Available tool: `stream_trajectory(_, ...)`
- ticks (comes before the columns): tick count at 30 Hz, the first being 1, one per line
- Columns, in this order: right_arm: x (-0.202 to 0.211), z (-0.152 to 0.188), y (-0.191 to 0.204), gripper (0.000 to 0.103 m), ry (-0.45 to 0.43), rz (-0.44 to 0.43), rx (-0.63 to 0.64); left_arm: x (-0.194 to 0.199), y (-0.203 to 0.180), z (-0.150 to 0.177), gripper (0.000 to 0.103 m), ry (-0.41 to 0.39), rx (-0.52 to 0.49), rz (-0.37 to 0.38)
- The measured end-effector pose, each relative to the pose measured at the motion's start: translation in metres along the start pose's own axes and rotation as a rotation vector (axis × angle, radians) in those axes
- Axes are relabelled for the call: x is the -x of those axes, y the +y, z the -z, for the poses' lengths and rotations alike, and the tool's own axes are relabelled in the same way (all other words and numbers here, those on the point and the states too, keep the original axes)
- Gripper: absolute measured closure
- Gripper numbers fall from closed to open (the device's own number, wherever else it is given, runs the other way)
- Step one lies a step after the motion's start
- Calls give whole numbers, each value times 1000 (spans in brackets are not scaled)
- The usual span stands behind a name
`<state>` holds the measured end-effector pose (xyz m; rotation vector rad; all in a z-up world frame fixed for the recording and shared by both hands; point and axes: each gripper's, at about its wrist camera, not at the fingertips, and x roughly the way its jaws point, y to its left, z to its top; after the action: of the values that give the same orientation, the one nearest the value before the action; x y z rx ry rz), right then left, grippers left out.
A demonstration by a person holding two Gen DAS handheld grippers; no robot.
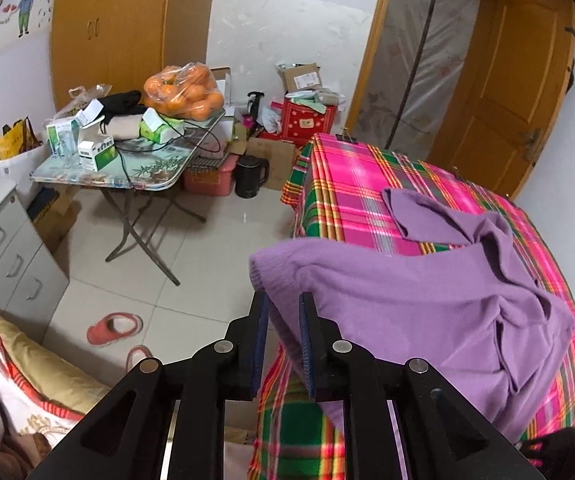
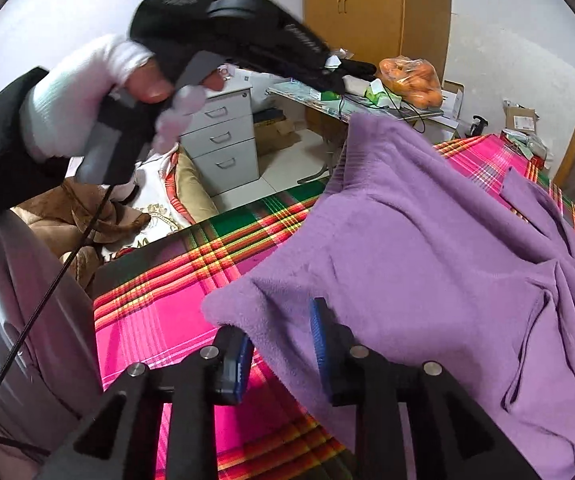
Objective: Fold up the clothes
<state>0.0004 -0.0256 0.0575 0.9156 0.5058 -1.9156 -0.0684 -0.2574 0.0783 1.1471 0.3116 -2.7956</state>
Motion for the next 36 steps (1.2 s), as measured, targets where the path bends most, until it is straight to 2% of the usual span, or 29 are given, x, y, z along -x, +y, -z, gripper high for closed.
stream_trajectory(4, 3, 3, 3, 74, -3, 10, -8, 9, 13, 17, 87, 26, 28, -8)
stream_trajectory(10, 25, 13, -1, 70, -21, 44, 8, 26, 22, 47, 84, 103, 102, 79)
stream_trajectory(14, 45, 13, -20, 70, -56, 88, -20, 42, 2, 72, 64, 143, 93, 170)
stream_trajectory(16, 52, 10, -33, 70, -79, 111, -47, 51, -12, 87, 63, 162, 90, 214)
stream_trajectory(19, 58, 1, -50, 69, -101, 124, -85, 59, -31, 116, 61, 196, 153, 303)
stream_trajectory(21, 59, -4, -60, 69, -114, 129, -96, 61, -42, 134, 60, 198, 195, 332)
stream_trajectory(25, 56, -21, -82, 66, -124, 130, -102, 59, -46, 166, 59, 180, 358, 358)
stream_trajectory(27, 52, -30, -90, 66, -122, 139, -79, 56, -40, 178, 54, 173, 448, 343)
stream_trajectory(33, 32, -60, -119, 65, -97, 139, -24, 41, -34, 188, 53, 208, 584, 371)
stream_trajectory(36, 9, -76, -134, 64, -49, 131, 18, 33, -35, 188, 51, 209, 639, 397)
